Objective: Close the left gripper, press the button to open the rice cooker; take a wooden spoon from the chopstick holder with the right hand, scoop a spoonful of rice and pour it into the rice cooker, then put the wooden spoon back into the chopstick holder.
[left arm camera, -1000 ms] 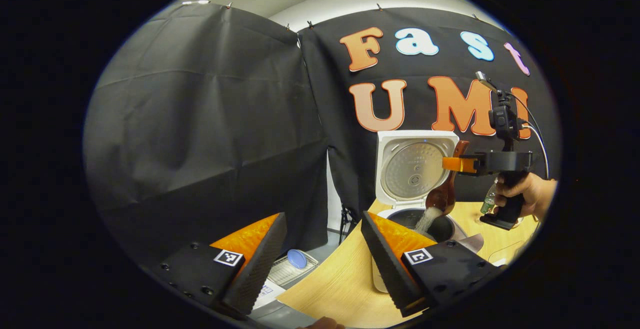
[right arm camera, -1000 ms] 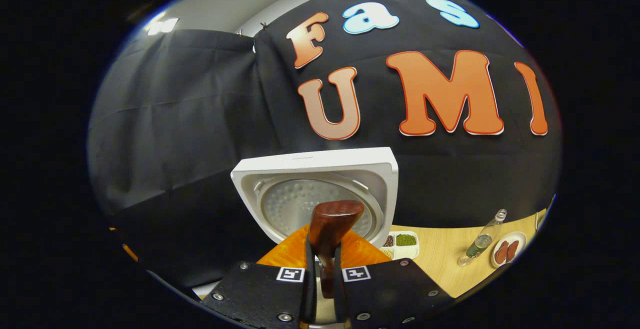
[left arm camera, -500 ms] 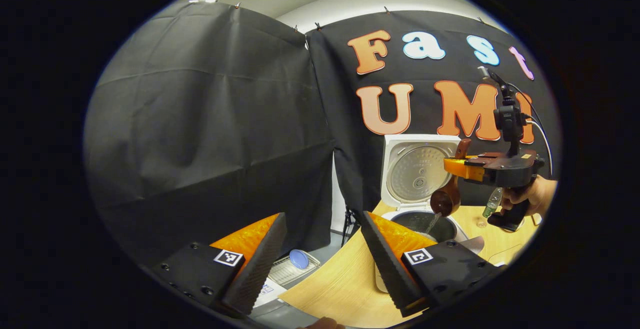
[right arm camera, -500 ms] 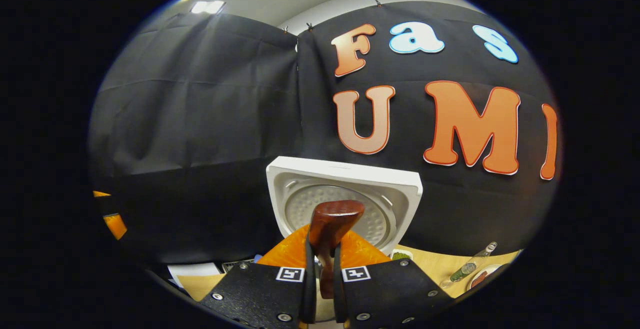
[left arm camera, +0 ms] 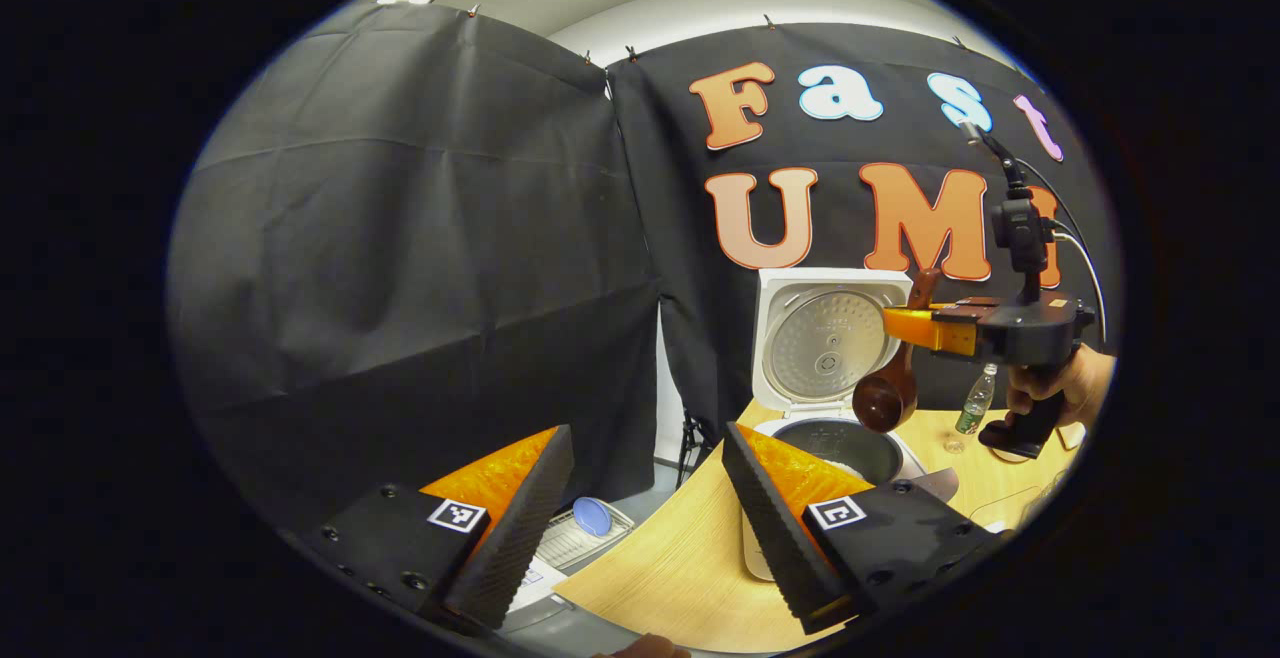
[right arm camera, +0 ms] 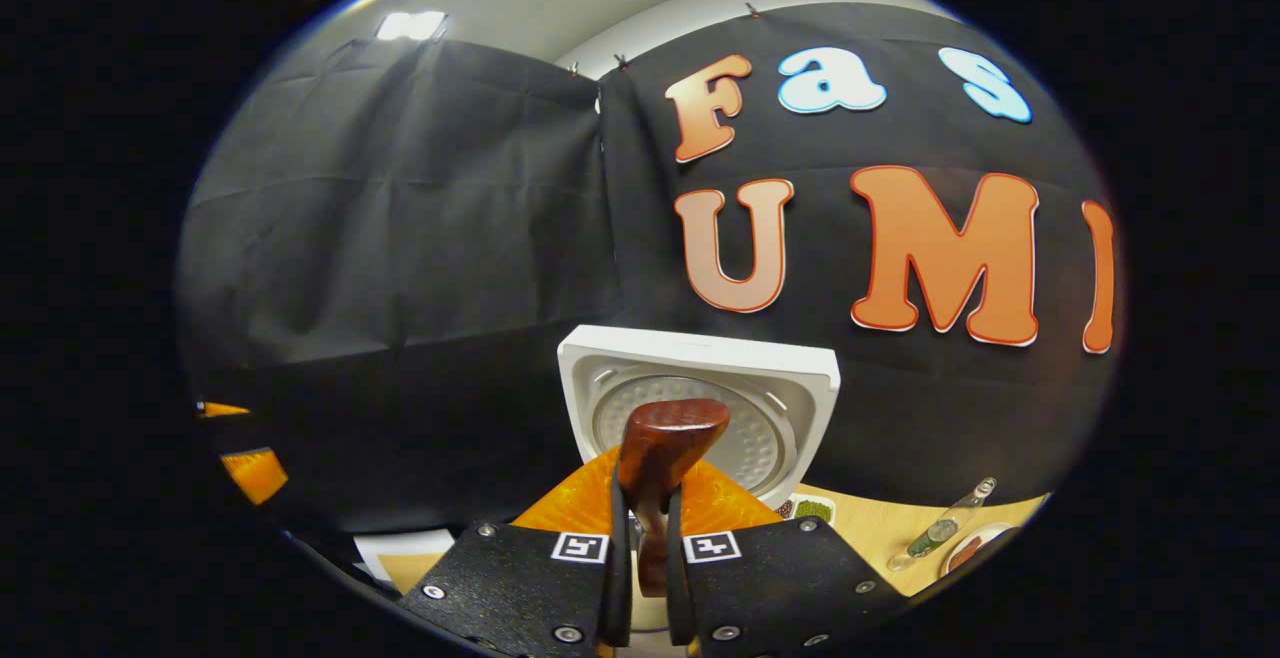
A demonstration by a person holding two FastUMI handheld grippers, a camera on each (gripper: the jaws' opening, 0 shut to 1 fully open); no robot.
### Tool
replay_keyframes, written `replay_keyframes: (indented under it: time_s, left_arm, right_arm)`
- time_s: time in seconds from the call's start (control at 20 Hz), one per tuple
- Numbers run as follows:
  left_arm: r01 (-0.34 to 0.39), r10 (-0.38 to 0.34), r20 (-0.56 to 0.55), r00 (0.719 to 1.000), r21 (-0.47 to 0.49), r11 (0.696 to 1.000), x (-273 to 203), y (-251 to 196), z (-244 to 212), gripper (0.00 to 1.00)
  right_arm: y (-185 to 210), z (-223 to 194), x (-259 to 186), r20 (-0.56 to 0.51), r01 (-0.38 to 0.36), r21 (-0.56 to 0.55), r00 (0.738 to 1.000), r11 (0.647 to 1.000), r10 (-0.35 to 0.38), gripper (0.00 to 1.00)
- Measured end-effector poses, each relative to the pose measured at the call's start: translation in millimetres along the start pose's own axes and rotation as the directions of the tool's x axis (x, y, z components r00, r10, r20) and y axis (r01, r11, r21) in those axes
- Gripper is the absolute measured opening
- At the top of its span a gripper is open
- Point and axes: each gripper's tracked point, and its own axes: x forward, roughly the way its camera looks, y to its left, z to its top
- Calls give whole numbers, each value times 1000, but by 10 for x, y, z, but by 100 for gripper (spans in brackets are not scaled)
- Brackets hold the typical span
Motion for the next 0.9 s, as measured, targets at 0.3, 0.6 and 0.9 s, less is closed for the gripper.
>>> replay_keyframes:
  time_s: [0.3,0.6,0.9]
  left_arm:
    - [-22,22,-5,1000,0,1000,-86,-180,77,96]
    - [40,-45,-60,997,-79,996,-347,-945,43,96]
    - [126,-135,-102,986,-90,988,-539,-1709,23,99]
  right_arm:
    - [-658,120,-659,20,36,307,999,951,-44,13]
    - [-1538,99,-1448,28,84,536,993,840,-117,13]
    - [-2468,-400,-2326,-45,244,562,963,790,-265,13]
